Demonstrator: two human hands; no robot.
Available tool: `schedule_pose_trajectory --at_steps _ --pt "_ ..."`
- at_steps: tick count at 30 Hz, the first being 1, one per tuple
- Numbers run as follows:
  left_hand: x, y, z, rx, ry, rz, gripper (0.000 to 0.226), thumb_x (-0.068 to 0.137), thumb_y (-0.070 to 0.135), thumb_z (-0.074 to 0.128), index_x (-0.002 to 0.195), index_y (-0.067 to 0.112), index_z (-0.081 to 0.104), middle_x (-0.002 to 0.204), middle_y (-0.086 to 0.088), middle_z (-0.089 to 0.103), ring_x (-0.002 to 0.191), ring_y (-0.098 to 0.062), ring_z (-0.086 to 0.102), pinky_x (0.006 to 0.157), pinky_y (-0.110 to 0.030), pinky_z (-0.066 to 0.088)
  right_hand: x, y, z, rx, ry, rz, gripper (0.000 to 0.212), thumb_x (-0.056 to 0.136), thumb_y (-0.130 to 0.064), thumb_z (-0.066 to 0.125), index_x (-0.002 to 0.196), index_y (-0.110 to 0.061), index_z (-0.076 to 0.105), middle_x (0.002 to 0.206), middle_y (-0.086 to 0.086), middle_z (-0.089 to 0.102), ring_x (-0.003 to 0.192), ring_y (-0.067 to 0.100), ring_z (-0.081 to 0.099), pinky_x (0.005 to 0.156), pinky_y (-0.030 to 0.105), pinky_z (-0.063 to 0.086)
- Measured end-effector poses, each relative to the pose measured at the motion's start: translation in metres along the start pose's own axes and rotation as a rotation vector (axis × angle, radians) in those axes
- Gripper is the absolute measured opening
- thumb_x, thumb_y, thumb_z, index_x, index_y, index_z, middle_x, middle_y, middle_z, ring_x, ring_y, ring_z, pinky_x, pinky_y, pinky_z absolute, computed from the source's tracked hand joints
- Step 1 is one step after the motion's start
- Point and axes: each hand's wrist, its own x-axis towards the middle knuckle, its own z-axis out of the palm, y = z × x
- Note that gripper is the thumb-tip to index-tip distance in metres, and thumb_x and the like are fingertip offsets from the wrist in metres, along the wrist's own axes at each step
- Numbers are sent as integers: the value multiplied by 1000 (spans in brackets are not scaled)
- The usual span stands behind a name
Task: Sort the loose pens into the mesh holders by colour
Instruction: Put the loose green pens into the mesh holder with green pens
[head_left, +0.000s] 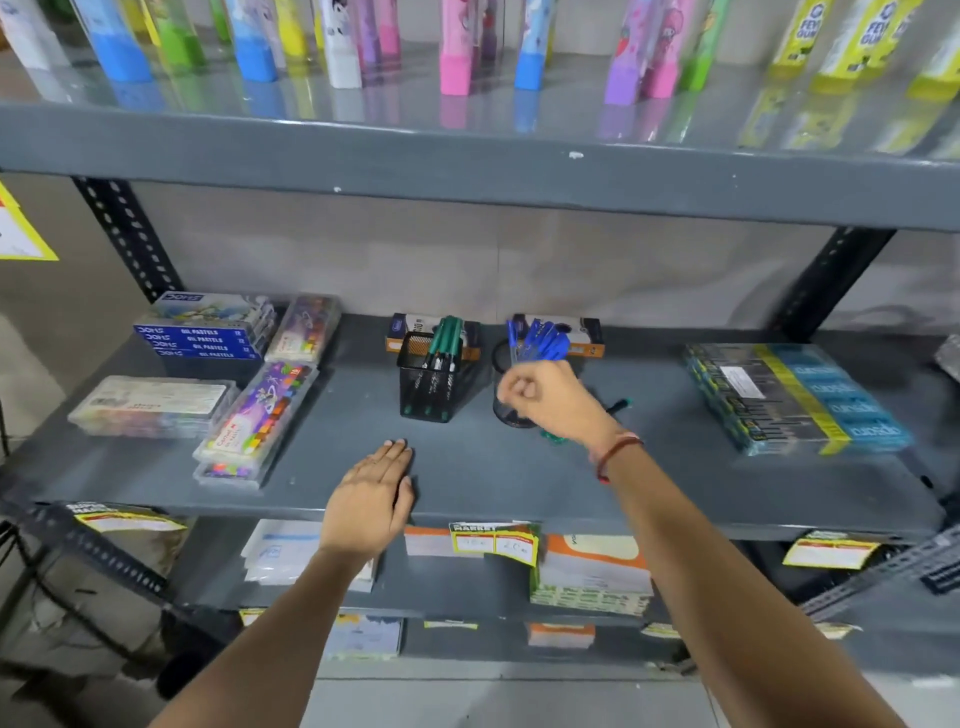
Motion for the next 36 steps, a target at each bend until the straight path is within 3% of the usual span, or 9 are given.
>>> schedule_pose_trajectory --at_steps 2,7,12,16,19,24,29,33,36 --pt "-1 2 0 0 4 -10 50 89 28 32 116 0 64 120 -15 63 113 -28 57 95 -38 42 -15 23 1 -101 -146 90 14 87 -5 56 88 -10 70 84 6 71 76 16 62 83 28 51" --pt "-1 3 -3 9 -14 -18 51 89 29 32 116 0 63 120 -16 63 113 -29 57 95 -41 42 -23 68 11 -383 -52 221 39 90 3 46 126 -8 53 128 16 56 122 33 48 103 44 43" --pt "-2 4 -4 15 -32 -22 52 90 30 31 119 0 62 122 -16 61 115 -30 56 96 -42 41 -32 81 27 -610 -159 106 46 88 9 43 129 -12 50 130 11 55 122 29 44 102 41 37" --pt "-3 4 -5 14 -30 -18 52 91 30 31 119 0 62 123 -16 61 115 -30 55 96 -43 41 -33 70 34 -653 -218 -38 33 93 -2 46 124 -14 53 124 9 57 118 27 46 97 40 41" --pt "-3 5 -4 12 -31 -21 51 91 30 31 118 0 62 122 -16 62 114 -31 56 95 -44 42 -28 46 36 -472 -117 -126 31 97 -12 46 127 -12 52 119 11 59 114 27 49 95 43 47" --pt "-3 3 -4 12 -31 -22 51 91 30 32 119 0 62 122 -15 62 115 -29 56 95 -42 42 6 -20 23 -28 303 -203 38 94 -11 52 131 -13 47 114 15 63 102 26 60 93 40 52" --pt "-2 3 -4 1 -32 -19 50 91 30 33 118 0 63 122 -15 62 114 -29 56 95 -42 42 48 -64 16 270 653 -150 25 93 -11 53 118 -7 51 105 18 65 91 30 66 82 41 57" --pt "-2 3 -5 -2 -27 -14 50 91 30 33 118 0 62 122 -15 62 114 -29 56 96 -42 42 75 -63 31 285 711 -45 22 91 -8 56 111 -1 52 97 22 68 83 35 67 71 37 56" --pt "-1 3 -4 -5 -24 -11 50 91 30 33 119 0 62 122 -15 62 115 -29 56 96 -41 41 81 -52 47 212 551 83 17 93 -8 53 106 2 57 93 24 69 85 32 66 66 19 42"
